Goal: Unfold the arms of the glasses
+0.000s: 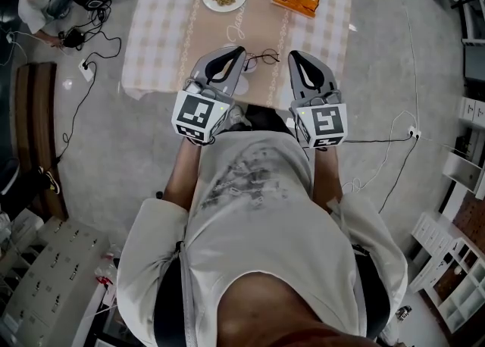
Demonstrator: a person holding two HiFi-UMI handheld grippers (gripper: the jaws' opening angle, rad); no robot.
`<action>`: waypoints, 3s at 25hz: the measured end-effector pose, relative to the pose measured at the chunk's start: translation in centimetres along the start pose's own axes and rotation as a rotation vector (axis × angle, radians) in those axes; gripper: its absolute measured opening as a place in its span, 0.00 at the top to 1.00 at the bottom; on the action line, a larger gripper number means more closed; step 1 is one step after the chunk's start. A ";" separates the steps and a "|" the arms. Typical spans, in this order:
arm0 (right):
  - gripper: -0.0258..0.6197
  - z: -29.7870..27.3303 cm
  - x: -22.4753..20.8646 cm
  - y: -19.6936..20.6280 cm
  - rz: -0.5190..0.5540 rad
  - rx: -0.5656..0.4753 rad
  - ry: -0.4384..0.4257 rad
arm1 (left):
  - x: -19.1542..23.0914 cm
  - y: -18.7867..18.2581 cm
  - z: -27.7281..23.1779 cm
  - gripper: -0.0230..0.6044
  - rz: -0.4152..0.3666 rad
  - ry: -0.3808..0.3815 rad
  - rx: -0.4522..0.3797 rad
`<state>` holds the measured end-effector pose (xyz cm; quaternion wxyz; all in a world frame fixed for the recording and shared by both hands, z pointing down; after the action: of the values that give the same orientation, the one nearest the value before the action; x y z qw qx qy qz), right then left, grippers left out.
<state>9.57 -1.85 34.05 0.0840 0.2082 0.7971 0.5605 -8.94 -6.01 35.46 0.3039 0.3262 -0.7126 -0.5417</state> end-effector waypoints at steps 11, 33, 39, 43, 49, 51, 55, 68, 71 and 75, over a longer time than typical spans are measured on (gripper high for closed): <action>0.93 -2.3 -2.4 1.8 0.017 0.065 -0.022 | 0.7 2.0 -3.6 0.95 -0.005 0.039 0.066; 0.90 -5.6 -4.2 5.5 0.029 0.179 -0.080 | 1.8 5.9 -8.0 0.95 -0.055 0.095 0.224; 0.88 -6.6 -4.5 6.4 0.041 0.212 -0.099 | 2.2 7.2 -9.1 0.94 -0.059 0.110 0.272; 0.88 -7.2 -4.6 7.0 0.041 0.232 -0.110 | 2.4 8.0 -9.6 0.93 -0.064 0.116 0.301; 0.87 -8.0 -5.0 7.9 0.037 0.260 -0.124 | 2.6 9.2 -10.5 0.92 -0.055 0.130 0.341; 0.86 -8.2 -5.1 8.2 0.035 0.269 -0.128 | 2.6 9.6 -10.8 0.92 -0.057 0.137 0.355; 0.86 -8.6 -5.4 8.8 0.033 0.286 -0.139 | 2.5 10.3 -11.4 0.91 -0.062 0.147 0.382; 0.83 -9.6 -5.6 10.9 0.028 0.343 -0.173 | 2.3 12.4 -12.8 0.87 -0.069 0.182 0.468; 0.83 -9.8 -5.6 11.4 0.029 0.358 -0.179 | 2.2 13.3 -13.0 0.85 -0.065 0.195 0.500; 0.82 -10.1 -5.7 12.0 0.033 0.377 -0.190 | 1.9 14.1 -13.4 0.83 -0.069 0.214 0.535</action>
<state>13.82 -9.47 48.22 0.1094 0.2851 0.8728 0.3807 -1.45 -12.44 52.35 0.2620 0.4741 -0.7825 -0.3070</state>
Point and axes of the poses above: the fingertips, and each gripper's own axes: z backward along the fingers, x to its left, y out of its underside, the point moved 8 cm from there along z, backward along the fingers, and after that the axes turned 4 degrees about x, right-handed, at the moved point
